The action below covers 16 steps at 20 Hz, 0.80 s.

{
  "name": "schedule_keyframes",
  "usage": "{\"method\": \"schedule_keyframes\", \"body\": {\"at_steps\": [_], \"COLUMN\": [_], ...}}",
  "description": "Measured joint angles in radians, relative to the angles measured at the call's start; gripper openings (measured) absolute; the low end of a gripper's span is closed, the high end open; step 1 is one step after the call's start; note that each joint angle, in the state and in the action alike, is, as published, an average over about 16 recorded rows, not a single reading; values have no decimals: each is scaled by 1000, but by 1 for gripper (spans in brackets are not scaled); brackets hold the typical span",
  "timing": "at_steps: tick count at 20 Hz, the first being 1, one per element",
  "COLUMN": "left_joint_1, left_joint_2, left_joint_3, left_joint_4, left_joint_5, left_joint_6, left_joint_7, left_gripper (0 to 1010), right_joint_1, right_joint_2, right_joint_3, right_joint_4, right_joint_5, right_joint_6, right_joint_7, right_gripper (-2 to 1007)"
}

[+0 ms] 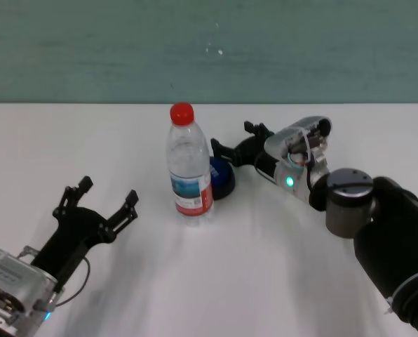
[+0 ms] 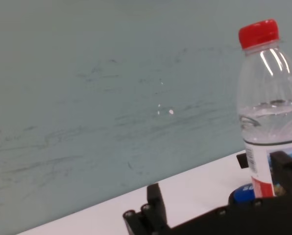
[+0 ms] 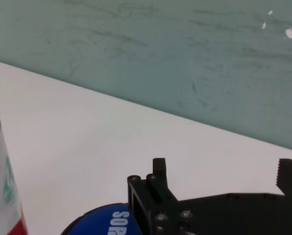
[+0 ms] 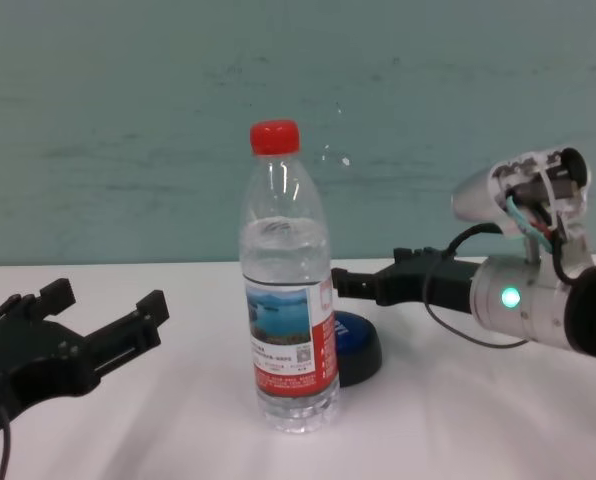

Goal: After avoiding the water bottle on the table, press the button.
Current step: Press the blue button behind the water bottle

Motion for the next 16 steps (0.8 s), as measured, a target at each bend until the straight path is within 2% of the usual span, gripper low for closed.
{"method": "schedule_keyframes", "body": {"at_steps": [7, 16], "left_joint_1": [0, 0], "left_joint_2": [0, 0], "left_joint_3": [0, 0], "left_joint_4": [0, 0], "left_joint_5": [0, 0], "left_joint_6": [0, 0], "left_joint_7": [0, 0], "left_gripper": [1010, 1010], "right_joint_1": [27, 43], "right_joint_2": [-13, -26], "right_joint_3": [-4, -2], "right_joint_4": [65, 122], "right_joint_5": [5, 13], "right_joint_6": [-16, -31], "right_joint_7": [13, 23], "right_gripper": [1004, 1004]}}
